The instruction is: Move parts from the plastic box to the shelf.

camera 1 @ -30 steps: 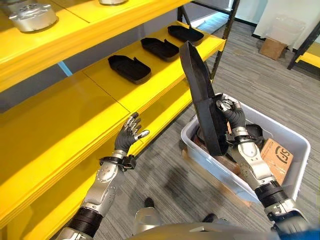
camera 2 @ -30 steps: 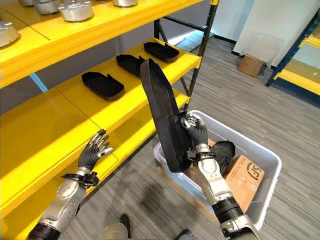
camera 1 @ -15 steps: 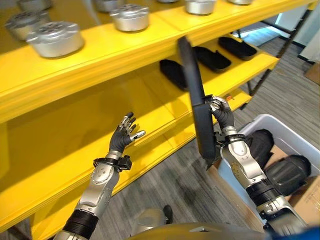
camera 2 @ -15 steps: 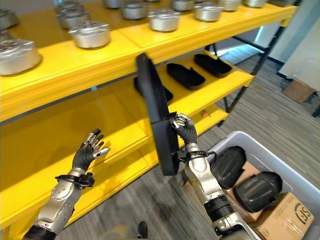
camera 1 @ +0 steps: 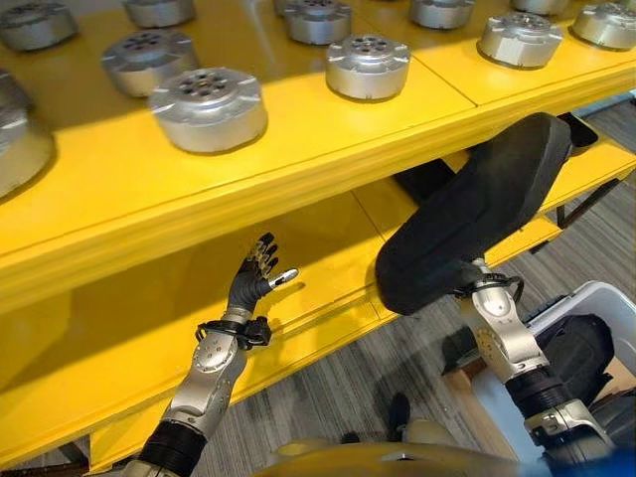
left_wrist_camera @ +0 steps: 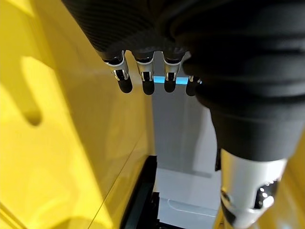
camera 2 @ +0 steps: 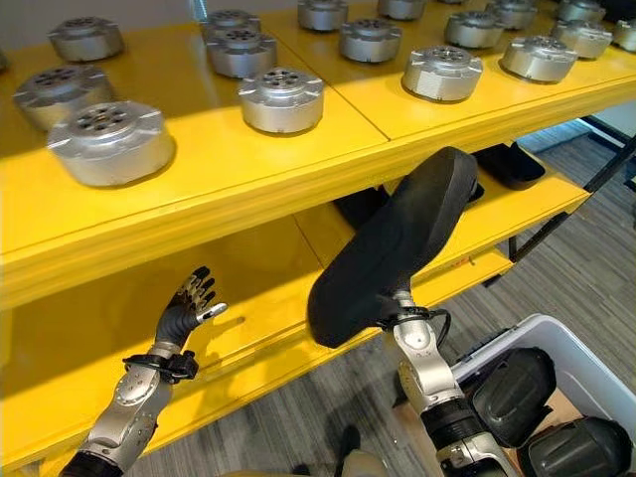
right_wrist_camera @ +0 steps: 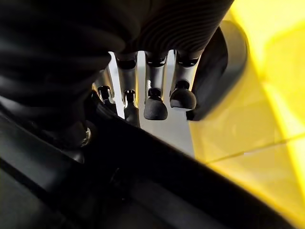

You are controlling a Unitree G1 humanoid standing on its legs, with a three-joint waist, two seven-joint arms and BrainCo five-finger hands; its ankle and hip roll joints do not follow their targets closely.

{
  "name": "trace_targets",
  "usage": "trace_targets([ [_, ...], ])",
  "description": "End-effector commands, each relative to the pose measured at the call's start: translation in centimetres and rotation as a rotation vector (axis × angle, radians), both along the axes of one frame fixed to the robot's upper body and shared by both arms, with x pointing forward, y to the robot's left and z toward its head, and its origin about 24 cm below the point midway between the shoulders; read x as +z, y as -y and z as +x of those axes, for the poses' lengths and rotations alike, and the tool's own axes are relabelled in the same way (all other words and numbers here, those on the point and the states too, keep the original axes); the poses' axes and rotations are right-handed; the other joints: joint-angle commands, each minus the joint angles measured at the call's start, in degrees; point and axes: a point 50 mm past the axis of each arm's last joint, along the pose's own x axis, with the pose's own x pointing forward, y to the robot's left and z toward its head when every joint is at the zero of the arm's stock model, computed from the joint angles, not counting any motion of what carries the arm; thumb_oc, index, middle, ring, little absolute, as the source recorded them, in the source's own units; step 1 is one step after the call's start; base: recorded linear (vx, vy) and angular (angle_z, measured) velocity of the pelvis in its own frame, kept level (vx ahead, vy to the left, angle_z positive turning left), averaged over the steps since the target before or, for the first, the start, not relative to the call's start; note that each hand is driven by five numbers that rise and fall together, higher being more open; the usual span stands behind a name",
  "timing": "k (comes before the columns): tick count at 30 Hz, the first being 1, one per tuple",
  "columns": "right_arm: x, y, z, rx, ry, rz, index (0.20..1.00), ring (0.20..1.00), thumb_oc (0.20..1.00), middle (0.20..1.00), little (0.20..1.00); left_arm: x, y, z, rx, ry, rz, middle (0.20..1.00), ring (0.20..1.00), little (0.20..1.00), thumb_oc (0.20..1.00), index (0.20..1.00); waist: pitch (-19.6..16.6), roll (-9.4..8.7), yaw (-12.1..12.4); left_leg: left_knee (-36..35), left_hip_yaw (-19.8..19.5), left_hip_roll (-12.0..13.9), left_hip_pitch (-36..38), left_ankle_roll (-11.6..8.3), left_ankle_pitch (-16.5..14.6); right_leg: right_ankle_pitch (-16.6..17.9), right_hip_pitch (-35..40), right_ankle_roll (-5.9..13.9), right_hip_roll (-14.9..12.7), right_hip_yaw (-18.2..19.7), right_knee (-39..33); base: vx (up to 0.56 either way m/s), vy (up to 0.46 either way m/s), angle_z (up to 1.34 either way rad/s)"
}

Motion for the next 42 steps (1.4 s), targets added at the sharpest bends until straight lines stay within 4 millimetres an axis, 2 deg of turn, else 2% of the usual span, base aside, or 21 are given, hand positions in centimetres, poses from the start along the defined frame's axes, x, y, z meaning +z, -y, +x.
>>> trace_targets([
  [1, 3.3, 0.8, 0.9, -0.001, 0.152, 0.02, 0.2, 0.2, 0.2, 0.2, 0.2, 2.9, 0.6, 0.6, -0.046, 0.152, -0.01, 1.0, 1.0, 1.0, 1.0, 1.0, -4.06, -0.41, 0.8, -10.46, 0.81, 13.07, 2.71, -1.37, 0.76, -2.86, 0.73, 7.15, -0.04, -1.0, 3.21, 0.03, -0.197, 0.33],
  [7, 3.0, 0.8, 0.8, 0.003, 0.144, 0.031, 0.2, 0.2, 0.2, 0.2, 0.2, 2.4, 0.4, 0.1, -0.038, 0.126, -0.021, 1.0, 1.0, 1.0, 1.0, 1.0, -4.41, -0.51, 1.24, -10.55, 0.16, 15.74, 2.64, -3.33, 1.95, -4.73, 1.84, 5.7, 1.86, -2.23, 3.38, -0.01, -0.174, 0.04],
  [12, 3.4, -0.2, 1.0, 0.04, 0.159, 0.027, 0.2, 0.2, 0.2, 0.2, 0.2, 2.0, 0.2, -0.5, -0.028, 0.099, -0.035, 1.0, 1.0, 1.0, 1.0, 1.0, -3.5, -0.46, 2.55, -9.65, -2.71, 19.26, 0.14, -6.17, 4.94, -6.89, 2.88, 3.3, 4.53, -4.81, 3.2, -0.06, -0.235, 0.22],
  [16, 3.7, -0.9, 1.6, 0.06, 0.166, 0.011, 0.2, 0.2, 0.2, 0.2, 0.2, 1.9, 0.6, -0.5, -0.036, 0.099, -0.045, 1.0, 1.0, 1.0, 1.0, 1.0, -2.24, -0.23, 3.54, -9.31, -4.69, 20.05, -2.25, -7.14, 6.99, -7.64, 2.81, 2.39, 5.16, -7.11, 3.39, -0.1, -0.151, 0.39],
  [17, 3.8, -0.9, 1.7, 0.061, 0.17, 0.009, 0.2, 0.2, 0.2, 0.2, 0.2, 2.0, 0.8, -0.2, -0.042, 0.104, -0.048, 1.0, 1.0, 1.0, 1.0, 1.0, -1.23, -0.29, 3.56, -8.02, -3.43, 20.4, -3.64, -7.37, 7.3, -7.92, 2.72, 2.19, 4.64, -8.3, 3.83, -0.11, -0.026, 0.35],
  [18, 3.9, -1.0, 1.8, 0.063, 0.172, 0.003, 0.2, 0.2, 0.2, 0.2, 0.2, 2.1, 1.0, 0.0, -0.047, 0.107, -0.056, 1.0, 1.0, 1.0, 1.0, 1.0, -0.7, -0.39, 2.97, -6.16, 0.38, 21.23, -4.91, -6.68, 7.43, -8.18, 2.44, 1.83, 3.81, -9.96, 4.51, -0.11, -0.023, 0.49],
  [19, 3.9, -1.0, 1.8, 0.063, 0.173, 0.003, 0.2, 0.2, 0.2, 0.2, 0.2, 2.1, 1.0, 0.0, -0.047, 0.108, -0.056, 1.0, 1.0, 1.0, 1.0, 1.0, -0.81, -0.44, 2.85, -6.12, 0.26, 21.12, -5.2, -6.62, 7.57, -8.09, 2.26, 1.85, 3.72, -10.08, 4.49, -0.08, -0.003, 0.84],
  [20, 3.9, -1.1, 2.0, 0.063, 0.166, -0.008, 0.2, 0.2, 0.2, 0.2, 0.2, 2.1, 1.2, 0.1, -0.056, 0.106, -0.057, 1.0, 1.0, 1.0, 1.0, 1.0, -0.5, -0.46, 2.39, -5.34, 3.15, 22.14, -5.44, -6.2, 7.33, -8.32, 2.03, 1.75, 3.22, -11.36, 4.85, -0.01, 0.005, 1.13],
  [21, 3.8, -1.6, 2.2, 0.069, 0.157, -0.024, 0.2, 0.2, 0.2, 0.2, 0.2, 2.1, 1.4, 0.2, -0.073, 0.105, -0.058, 1.0, 1.0, 1.0, 1.0, 1.0, -0.24, -0.37, 2.0, -5.29, 8.29, 26.04, -4.46, -6.99, 8.15, -9.1, 2.28, 2.22, 2.83, -12.76, 5.42, -0.05, 0.0, 0.96],
  [22, 3.8, -1.6, 2.2, 0.069, 0.158, -0.025, 0.2, 0.2, 0.2, 0.2, 0.2, 2.2, 1.4, 0.2, -0.073, 0.106, -0.059, 1.0, 1.0, 1.0, 1.0, 1.0, -0.1, -0.42, 2.03, -5.48, 8.71, 26.05, -4.8, -6.76, 9.1, -8.5, 1.88, 1.78, 2.75, -13.26, 5.41, 0.0, 0.021, 0.67],
  [23, 3.6, -1.9, 2.3, 0.07, 0.147, -0.03, 0.2, 0.2, 0.2, 0.2, 0.2, 2.4, 1.5, 0.3, -0.083, 0.112, -0.058, 1.0, 1.0, 1.0, 1.0, 1.0, 0.16, 0.16, 2.6, -6.47, 8.56, 28.38, -4.38, -7.8, 11.99, -8.99, 2.07, 1.9, 2.61, -14.1, 6.45, -0.03, 0.036, 0.5],
  [24, 3.6, -1.9, 2.4, 0.064, 0.146, -0.034, 0.2, 0.2, 0.2, 0.2, 0.2, 2.5, 1.5, 0.4, -0.085, 0.117, -0.056, 1.0, 1.0, 1.0, 1.0, 1.0, 0.22, 0.44, 2.81, -7.47, 8.03, 28.66, -4.14, -7.99, 12.47, -9.23, 2.02, 2.2, 2.41, -14.54, 7.09, 0.04, 0.083, 0.54],
  [26, 3.4, -1.9, 2.4, 0.06, 0.136, -0.043, 0.2, 0.2, 0.2, 0.2, 0.2, 2.5, 1.6, 0.5, -0.086, 0.117, -0.056, 1.0, 1.0, 1.0, 1.0, 1.0, 0.18, 0.85, 2.93, -8.97, 7.77, 28.61, -3.8, -8.0, 12.44, -9.66, 1.81, 2.52, 1.85, -15.11, 8.08, 0.04, 0.105, 0.46],
  [27, 3.1, -2.2, 2.4, 0.068, 0.125, -0.052, 0.2, 0.2, 0.2, 0.2, 0.2, 2.6, 1.6, 0.5, -0.088, 0.118, -0.056, 1.0, 1.0, 1.0, 1.0, 1.0, 0.02, 1.71, 3.16, -11.25, 7.31, 28.48, -3.18, -7.82, 11.83, -10.15, 1.3, 2.84, 1.18, -15.14, 10.02, 0.1, 0.234, 0.43],
  [28, 2.8, -2.2, 2.4, 0.068, 0.112, -0.059, 0.2, 0.2, 0.2, 0.2, 0.2, 2.7, 1.6, 0.6, -0.097, 0.123, -0.05, 1.0, 1.0, 1.0, 1.0, 1.0, 0.27, 2.08, 3.9, -10.53, 7.44, 27.66, -3.53, -7.61, 11.04, -10.0, 1.43, 3.18, -0.47, -15.87, 10.94, 0.13, 0.287, 0.33],
  [36, 3.1, -2.0, 3.6, 0.02, 0.1, -0.079, 0.2, 0.2, 0.2, 0.2, 0.2, 3.4, 1.2, 0.8, -0.107, 0.15, -0.031, 1.0, 1.0, 1.0, 1.0, 1.0, 1.66, 2.0, 6.87, -8.67, 7.06, 23.4, -6.13, -6.42, 8.43, -7.53, 3.13, 5.47, -4.62, -18.23, 8.66, 0.07, 0.155, 0.22],
  [40, 3.3, -1.5, 4.1, -0.015, 0.097, -0.093, 0.2, 0.2, 0.2, 0.2, 0.2, 3.8, 1.3, 1.1, -0.118, 0.165, -0.025, 1.0, 1.0, 1.0, 1.0, 1.0, 2.49, 1.82, 7.67, -7.82, 6.13, 22.35, -8.19, -6.15, 8.26, -6.99, 2.9, 5.93, -5.46, -19.2, 8.18, 0.03, 0.078, 0.2],
  [42, 3.4, -1.1, 4.5, -0.042, 0.09, -0.114, 0.2, 0.2, 0.2, 0.2, 0.2, 3.9, 1.4, 1.2, -0.124, 0.168, -0.022, 1.0, 1.0, 1.0, 1.0, 1.0, 3.11, 1.99, 8.19, -7.38, 5.36, 22.0, -8.5, -6.49, 7.16, -7.68, 3.24, 6.61, -5.5, -18.99, 8.22, 0.08, 0.045, 0.29],
])
